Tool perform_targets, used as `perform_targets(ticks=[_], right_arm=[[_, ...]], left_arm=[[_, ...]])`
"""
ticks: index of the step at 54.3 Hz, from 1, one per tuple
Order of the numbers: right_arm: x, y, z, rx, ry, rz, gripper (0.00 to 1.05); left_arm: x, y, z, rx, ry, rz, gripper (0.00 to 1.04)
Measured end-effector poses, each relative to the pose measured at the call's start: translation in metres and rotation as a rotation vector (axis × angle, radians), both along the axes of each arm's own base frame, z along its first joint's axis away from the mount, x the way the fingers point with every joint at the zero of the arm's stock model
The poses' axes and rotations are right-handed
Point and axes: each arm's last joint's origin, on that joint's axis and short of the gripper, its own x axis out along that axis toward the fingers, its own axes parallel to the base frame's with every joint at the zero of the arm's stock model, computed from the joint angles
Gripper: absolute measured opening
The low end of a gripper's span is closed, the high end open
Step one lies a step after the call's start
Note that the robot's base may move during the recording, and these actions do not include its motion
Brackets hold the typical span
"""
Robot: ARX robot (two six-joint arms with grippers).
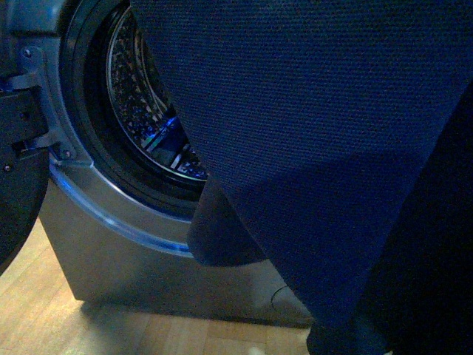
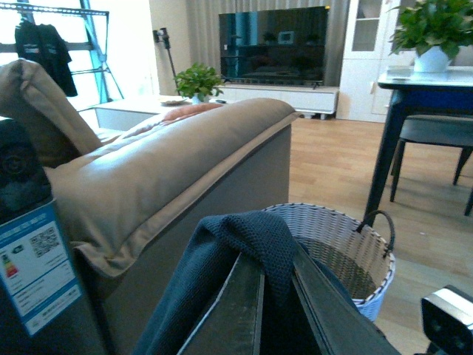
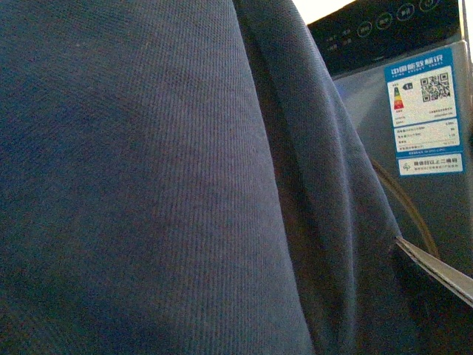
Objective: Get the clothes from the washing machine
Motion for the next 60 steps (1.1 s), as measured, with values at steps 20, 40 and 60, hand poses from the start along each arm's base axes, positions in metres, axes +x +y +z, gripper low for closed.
perform_targets(ticks=[20,40,60], right_arm=[[0.034,0.022,0.018,-0.071,-0.112,0.004,0.97],[0.067,0.041,0.013,-0.086,-0.083,0.002,0.97],[0.078,0.039,0.017,0.014,-0.111,-0.104,0.58]], left_arm=[[-0.014,0.001,0.006,-0.007,-0.011,-0.156,0.06],[-0.003,-0.009,0.005,-0.012,-0.031,-0.228,0.06],[0.013,-0.006,0.006,-0.018,-0.021,-0.232,0.18]])
